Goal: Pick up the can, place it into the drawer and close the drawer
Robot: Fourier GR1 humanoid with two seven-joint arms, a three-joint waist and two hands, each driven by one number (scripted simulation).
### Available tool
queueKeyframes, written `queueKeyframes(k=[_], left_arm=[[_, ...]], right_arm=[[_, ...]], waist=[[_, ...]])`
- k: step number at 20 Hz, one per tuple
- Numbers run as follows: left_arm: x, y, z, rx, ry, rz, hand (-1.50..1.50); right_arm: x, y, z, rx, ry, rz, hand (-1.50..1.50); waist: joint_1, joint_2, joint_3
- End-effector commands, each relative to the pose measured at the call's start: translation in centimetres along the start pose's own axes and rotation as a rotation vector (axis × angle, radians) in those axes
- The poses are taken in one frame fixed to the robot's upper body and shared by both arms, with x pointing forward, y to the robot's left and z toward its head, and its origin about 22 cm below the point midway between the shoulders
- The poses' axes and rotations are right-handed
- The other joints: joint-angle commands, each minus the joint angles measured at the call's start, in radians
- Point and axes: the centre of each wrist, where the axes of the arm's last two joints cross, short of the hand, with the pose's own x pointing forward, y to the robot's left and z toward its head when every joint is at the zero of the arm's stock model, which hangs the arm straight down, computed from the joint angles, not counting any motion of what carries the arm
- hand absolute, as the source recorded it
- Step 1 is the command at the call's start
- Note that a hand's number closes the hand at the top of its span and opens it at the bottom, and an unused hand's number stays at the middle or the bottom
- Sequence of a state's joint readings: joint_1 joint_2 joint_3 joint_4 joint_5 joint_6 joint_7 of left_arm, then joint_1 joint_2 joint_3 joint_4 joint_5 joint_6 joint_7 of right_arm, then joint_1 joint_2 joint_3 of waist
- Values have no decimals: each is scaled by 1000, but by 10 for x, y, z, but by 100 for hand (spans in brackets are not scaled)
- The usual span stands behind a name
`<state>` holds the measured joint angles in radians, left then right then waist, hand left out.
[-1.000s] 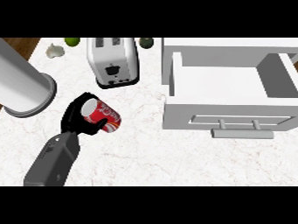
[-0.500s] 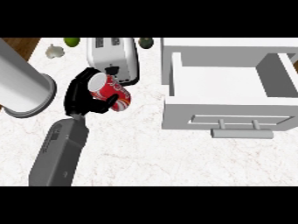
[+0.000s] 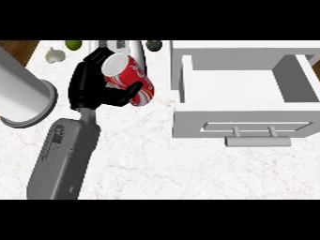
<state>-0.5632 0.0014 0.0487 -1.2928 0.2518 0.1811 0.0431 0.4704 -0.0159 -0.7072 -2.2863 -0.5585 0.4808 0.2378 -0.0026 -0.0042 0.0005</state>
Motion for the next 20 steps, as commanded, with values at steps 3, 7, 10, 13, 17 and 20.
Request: queueKeyframes(k=[3,7,10,13,17,20], left_arm=[[34,-51,-12,-10,-28,-25,150],[53,-73,-16,-6,-24,-40,150],[72,-82,-27,-34,-12,-32,150],[55,-98,-37,-23,-17,-46,150],[62,-112,-48,-18,-21,-50,150],[69,-135,-57,-26,-17,-65,150]], right_arm=[[-11,3,-2,5,-11,-22,-150],[7,23,-14,0,3,-4,-150],[2,4,-3,11,-15,-14,-150],[1,4,-6,-6,-5,-16,-150],[1,12,-3,19,8,-16,-150],[6,4,-7,9,4,-19,-150]], waist=[[-10,3,0],[-2,4,0],[-7,3,0],[-17,5,0],[-17,5,0],[-22,6,0]])
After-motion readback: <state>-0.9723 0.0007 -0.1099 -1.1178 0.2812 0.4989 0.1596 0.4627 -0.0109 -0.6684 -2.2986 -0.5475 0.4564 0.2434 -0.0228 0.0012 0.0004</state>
